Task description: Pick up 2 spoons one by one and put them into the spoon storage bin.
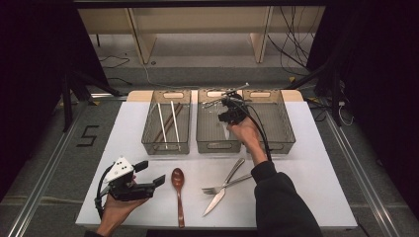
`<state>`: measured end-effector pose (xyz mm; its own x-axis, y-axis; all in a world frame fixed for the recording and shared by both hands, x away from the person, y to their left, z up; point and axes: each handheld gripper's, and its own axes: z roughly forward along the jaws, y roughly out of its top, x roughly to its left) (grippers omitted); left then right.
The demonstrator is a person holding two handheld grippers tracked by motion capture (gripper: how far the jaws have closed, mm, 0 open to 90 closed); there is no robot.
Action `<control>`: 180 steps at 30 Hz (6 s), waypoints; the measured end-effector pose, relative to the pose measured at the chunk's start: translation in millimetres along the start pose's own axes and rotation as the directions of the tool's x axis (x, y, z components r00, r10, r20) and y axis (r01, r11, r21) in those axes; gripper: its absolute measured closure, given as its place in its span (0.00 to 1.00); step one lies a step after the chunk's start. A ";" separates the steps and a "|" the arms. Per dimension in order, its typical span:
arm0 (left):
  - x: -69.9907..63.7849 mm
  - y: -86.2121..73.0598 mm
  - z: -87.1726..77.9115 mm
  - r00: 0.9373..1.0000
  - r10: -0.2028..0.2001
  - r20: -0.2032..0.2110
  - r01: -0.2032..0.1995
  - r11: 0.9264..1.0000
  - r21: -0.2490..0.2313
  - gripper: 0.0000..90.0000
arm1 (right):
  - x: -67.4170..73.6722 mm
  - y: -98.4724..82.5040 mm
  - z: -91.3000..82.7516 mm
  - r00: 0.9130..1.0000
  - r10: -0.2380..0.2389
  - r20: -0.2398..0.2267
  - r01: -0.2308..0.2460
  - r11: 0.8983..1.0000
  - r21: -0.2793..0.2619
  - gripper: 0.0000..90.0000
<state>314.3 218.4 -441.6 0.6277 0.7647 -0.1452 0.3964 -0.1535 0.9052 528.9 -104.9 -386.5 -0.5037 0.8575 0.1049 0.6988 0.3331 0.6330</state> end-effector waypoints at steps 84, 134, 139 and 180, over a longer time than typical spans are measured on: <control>-39.3 -2.7 32.1 0.979 0.012 0.203 -0.047 0.985 0.168 0.33 | 8.2 -159.9 -101.2 0.987 -0.078 -0.140 0.039 0.964 -0.262 0.37; -62.5 -21.8 65.2 0.934 0.069 0.351 -0.228 0.871 0.435 0.99 | 10.6 -228.4 -118.4 0.987 -0.078 -0.139 0.024 0.935 -0.355 0.31; -63.1 -24.3 68.1 0.940 0.081 0.333 -0.243 0.842 0.482 0.99 | 11.6 -229.2 -119.3 0.987 -0.081 -0.141 0.026 0.934 -0.356 0.31; -7.4 -15.6 51.4 0.987 0.030 0.156 -0.122 0.772 0.624 0.99 | 11.3 -229.6 -121.3 0.986 -0.079 -0.144 0.023 0.934 -0.356 0.32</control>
<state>337.9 183.0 -475.2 0.7365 0.6525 -0.1785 0.6472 -0.6027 0.4668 301.1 -219.3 -437.6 -0.6253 0.7629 0.1643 0.4604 0.1906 0.8670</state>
